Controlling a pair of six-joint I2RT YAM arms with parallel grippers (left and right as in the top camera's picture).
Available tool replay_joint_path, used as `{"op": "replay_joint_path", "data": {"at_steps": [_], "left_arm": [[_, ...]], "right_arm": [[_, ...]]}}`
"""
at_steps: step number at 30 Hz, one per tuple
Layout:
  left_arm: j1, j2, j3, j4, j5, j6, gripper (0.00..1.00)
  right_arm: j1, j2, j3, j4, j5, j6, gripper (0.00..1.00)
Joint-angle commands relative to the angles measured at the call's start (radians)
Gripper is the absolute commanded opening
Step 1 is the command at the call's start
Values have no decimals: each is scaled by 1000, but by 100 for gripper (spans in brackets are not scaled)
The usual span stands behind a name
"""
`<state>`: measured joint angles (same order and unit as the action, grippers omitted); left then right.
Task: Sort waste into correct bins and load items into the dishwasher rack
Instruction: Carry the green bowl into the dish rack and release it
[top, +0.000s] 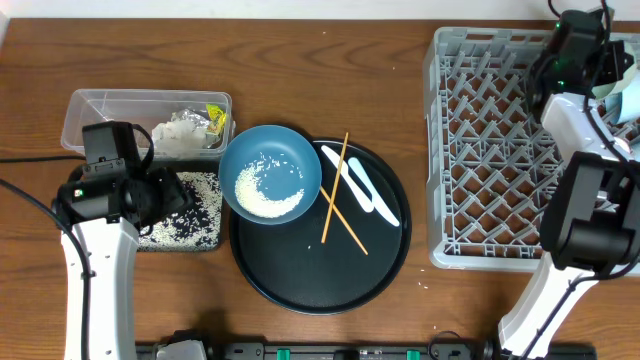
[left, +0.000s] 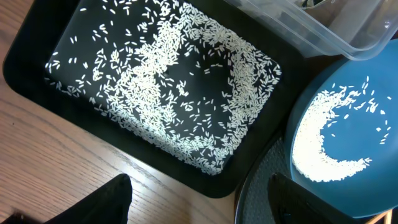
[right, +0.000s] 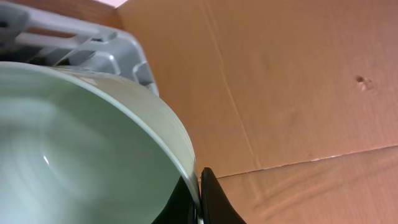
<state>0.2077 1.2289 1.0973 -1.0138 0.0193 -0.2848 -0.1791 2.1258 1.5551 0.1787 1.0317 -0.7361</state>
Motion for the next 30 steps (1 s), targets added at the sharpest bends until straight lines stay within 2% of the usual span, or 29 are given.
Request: {"op": "replay_joint_path", "data": {"at_steps": [1, 8, 14, 19, 20, 22, 26, 29, 30], "left_arm": [[3, 2, 4, -2, -5, -6, 72], [2, 2, 4, -2, -5, -6, 71], [2, 2, 4, -2, -5, -6, 72], [2, 2, 4, -2, -5, -6, 71], [2, 2, 4, -2, -5, -6, 72], [2, 2, 4, -2, -5, -6, 71], [2, 2, 4, -2, -5, -6, 71], [3, 2, 4, -2, -5, -6, 71], [2, 2, 4, -2, -5, -6, 72]], "right_arm": [[-1, 13, 1, 0, 14, -5, 1], [22, 13, 1, -55, -23, 27, 1], [47, 13, 1, -216, -109, 150, 2], [64, 13, 1, -262, -108, 209, 3], [68, 13, 1, -267, -108, 209, 6], [77, 13, 1, -281, -108, 208, 22], [101, 13, 1, -295, -108, 216, 49], [122, 11, 1, -310, -102, 297, 76], [127, 10, 1, -319, -108, 317, 79]]}}
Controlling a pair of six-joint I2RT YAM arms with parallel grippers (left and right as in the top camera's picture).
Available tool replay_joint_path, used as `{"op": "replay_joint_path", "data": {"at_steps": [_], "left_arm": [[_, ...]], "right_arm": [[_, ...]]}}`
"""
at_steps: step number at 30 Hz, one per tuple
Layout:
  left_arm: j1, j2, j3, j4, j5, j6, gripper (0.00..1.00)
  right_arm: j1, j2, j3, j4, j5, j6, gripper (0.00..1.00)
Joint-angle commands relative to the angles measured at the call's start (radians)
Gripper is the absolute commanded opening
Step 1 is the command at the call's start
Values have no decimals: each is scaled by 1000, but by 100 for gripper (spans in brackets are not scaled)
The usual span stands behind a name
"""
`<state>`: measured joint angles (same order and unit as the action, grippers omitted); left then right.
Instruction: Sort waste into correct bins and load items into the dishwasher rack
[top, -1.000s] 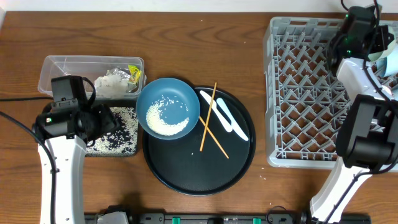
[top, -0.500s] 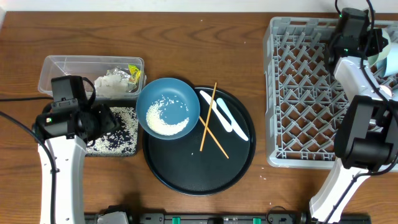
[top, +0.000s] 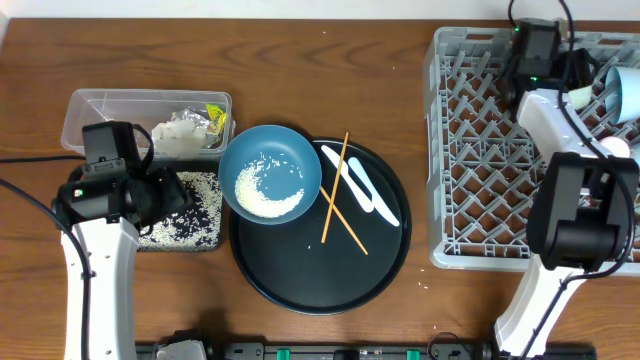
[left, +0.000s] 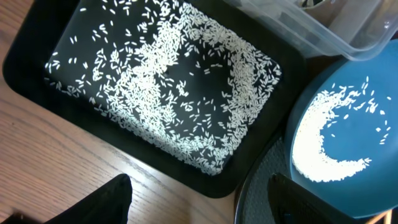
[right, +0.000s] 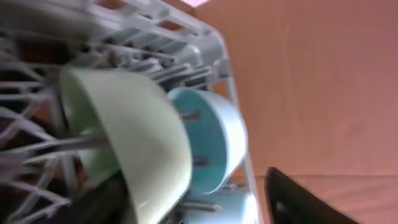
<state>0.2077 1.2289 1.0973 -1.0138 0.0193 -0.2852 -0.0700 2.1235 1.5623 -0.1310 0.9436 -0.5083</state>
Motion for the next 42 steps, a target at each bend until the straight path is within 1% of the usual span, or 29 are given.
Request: {"op": "replay_joint_path", "data": {"at_steps": [1, 3, 6, 8, 12, 15, 18, 19, 20, 24, 26, 28, 31, 33, 37, 42], "left_arm": [[2, 2, 4, -2, -5, -5, 72], [2, 2, 4, -2, -5, -5, 71], [3, 2, 4, -2, -5, -5, 71], [3, 2, 4, -2, -5, -5, 72], [2, 2, 4, -2, -5, -5, 71], [2, 2, 4, -2, -5, -5, 71], [2, 2, 4, -2, -5, -5, 72], [2, 2, 4, -2, -5, -5, 71], [2, 2, 4, -2, -5, -5, 72], [2, 2, 4, -2, -5, -5, 72], [2, 2, 4, -2, -5, -5, 71], [2, 2, 4, -2, -5, -5, 71], [-14, 2, 4, 8, -2, -5, 72], [-55, 2, 4, 25, -2, -4, 71], [-195, 8, 4, 79, -2, -4, 72], [-412, 74, 4, 187, -3, -5, 72]], "right_arm": [[22, 9, -6, -30, -43, 114, 81], [26, -4, -6, -83, -111, 163, 86], [24, -37, -6, -154, -215, 251, 90], [24, -69, -6, -200, -299, 284, 90], [27, -157, -6, -299, -438, 300, 89], [31, -236, -6, -382, -548, 348, 90], [35, -322, -6, -473, -760, 376, 90], [38, -356, -6, -507, -891, 385, 90], [40, -375, -6, -525, -974, 385, 89], [64, -435, -6, -607, -1389, 385, 82], [88, -439, -6, -646, -1492, 385, 79], [122, -438, -6, -709, -1525, 385, 78], [175, -437, -6, -798, -1499, 385, 77], [203, -437, -6, -837, -1473, 385, 77], [235, -437, -6, -888, -1402, 385, 78], [233, -437, -6, -913, -1382, 402, 77]]}}
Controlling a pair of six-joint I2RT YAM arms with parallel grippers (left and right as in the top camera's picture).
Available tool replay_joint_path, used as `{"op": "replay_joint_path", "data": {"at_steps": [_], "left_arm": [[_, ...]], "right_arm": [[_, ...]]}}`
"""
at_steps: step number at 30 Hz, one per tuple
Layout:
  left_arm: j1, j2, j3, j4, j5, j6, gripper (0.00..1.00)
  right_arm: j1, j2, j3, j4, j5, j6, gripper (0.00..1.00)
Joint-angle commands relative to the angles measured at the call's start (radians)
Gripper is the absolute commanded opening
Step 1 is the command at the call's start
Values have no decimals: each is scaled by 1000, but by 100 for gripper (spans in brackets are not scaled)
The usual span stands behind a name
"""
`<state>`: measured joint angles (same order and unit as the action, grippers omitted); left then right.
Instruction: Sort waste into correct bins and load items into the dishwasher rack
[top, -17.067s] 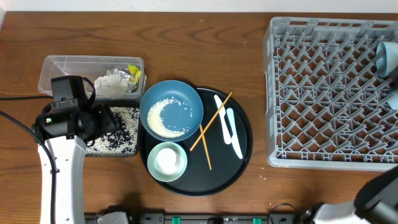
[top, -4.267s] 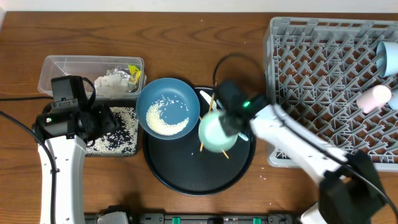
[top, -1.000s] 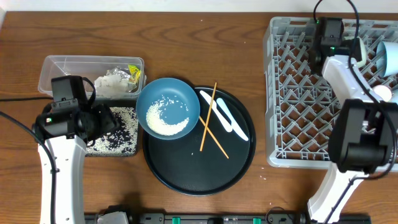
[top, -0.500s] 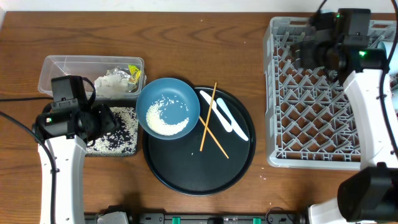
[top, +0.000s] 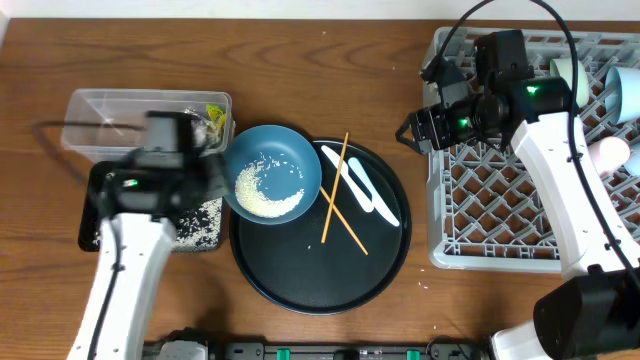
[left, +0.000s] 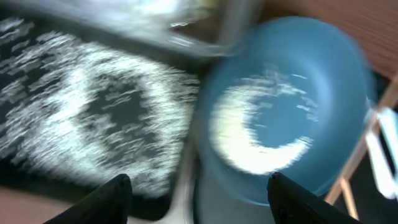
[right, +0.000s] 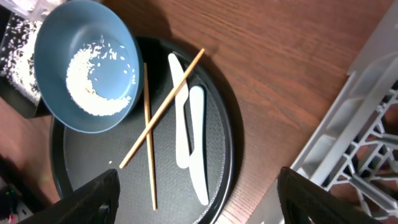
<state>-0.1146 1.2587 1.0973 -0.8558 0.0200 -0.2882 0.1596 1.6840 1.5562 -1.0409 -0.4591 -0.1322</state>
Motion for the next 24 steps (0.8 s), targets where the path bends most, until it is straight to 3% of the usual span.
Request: {"op": "replay_joint_path", "data": {"at_steps": [1, 11, 24], "left_arm": [[-131, 67, 4, 53, -3, -2, 72], [-390, 343, 4, 247, -6, -2, 71], [-486, 542, 4, 294, -6, -2, 72]], "right_arm": [[3, 2, 0, -3, 34, 34, 78], [-16, 2, 0, -55, 266, 137, 80], [-24, 2, 0, -60, 269, 136, 81]]}}
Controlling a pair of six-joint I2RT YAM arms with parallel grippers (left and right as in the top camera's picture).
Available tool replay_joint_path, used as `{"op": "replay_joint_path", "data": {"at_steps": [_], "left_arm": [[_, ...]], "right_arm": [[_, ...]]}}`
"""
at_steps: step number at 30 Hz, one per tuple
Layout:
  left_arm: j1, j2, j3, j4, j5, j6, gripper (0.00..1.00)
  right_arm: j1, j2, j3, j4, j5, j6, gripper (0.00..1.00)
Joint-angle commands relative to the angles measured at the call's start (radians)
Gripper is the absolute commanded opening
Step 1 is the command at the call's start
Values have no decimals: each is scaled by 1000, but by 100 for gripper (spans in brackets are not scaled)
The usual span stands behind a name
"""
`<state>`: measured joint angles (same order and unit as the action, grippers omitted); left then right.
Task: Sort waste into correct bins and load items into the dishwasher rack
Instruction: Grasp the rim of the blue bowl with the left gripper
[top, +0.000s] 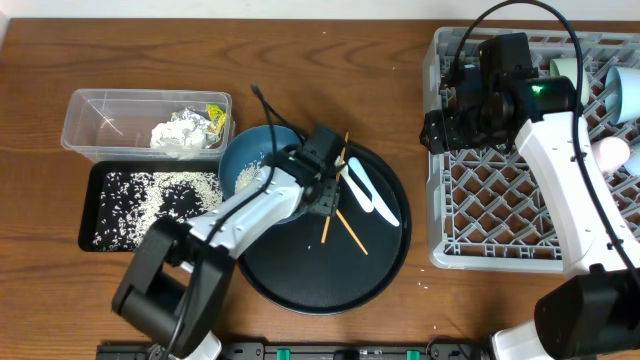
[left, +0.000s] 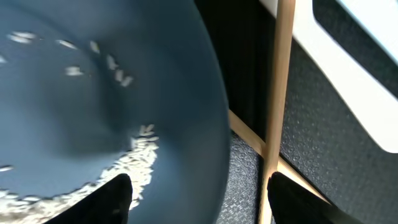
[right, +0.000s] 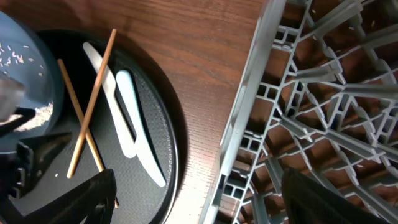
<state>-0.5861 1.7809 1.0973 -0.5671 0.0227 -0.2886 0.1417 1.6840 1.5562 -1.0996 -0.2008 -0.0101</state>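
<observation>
A blue bowl with leftover rice sits on the left part of the round black tray. My left gripper is open at the bowl's right rim. In the left wrist view the bowl rim lies between the fingers, beside two crossed wooden chopsticks. The chopsticks and two white utensils lie on the tray. My right gripper hangs open and empty over the left edge of the grey dishwasher rack.
A clear bin with crumpled waste stands at the back left. In front of it lies a black rectangular tray of rice. A pale green bowl and light blue cups stand at the rack's far right.
My left gripper was over the blue bowl near the clear bin; now it is at the bowl's right rim on the round tray. The right gripper has shifted a little toward the rack.
My right gripper was shut on a pale green bowl at the rack's far corner while the left hung open over the rice tray. Then the green bowl stood in the rack, released. The right arm then came over the rack's left edge, and the left reached the blue bowl.
</observation>
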Motion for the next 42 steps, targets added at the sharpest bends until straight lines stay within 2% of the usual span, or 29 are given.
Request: {"op": "replay_joint_path", "data": {"at_steps": [1, 3, 10, 19, 24, 34, 42], "left_arm": [[-18, 25, 4, 5, -9, -2, 71], [-23, 30, 4, 5, -8, -2, 70], [-27, 30, 4, 0, -9, -2, 39], [-29, 30, 4, 0, -9, -2, 24], [-29, 30, 4, 1, -9, -2, 6], [-29, 15, 5, -13, -10, -2, 6], [-29, -67, 37, -80, -17, -5, 6]], "right_arm": [[-6, 2, 0, -1, 10, 14, 81], [-6, 2, 0, -2, 10, 14, 81], [-6, 2, 0, -13, 10, 14, 81], [-6, 2, 0, -13, 11, 14, 82], [-6, 2, 0, -13, 11, 14, 82], [-6, 2, 0, -19, 18, 14, 82], [-6, 2, 0, -19, 18, 14, 82]]}}
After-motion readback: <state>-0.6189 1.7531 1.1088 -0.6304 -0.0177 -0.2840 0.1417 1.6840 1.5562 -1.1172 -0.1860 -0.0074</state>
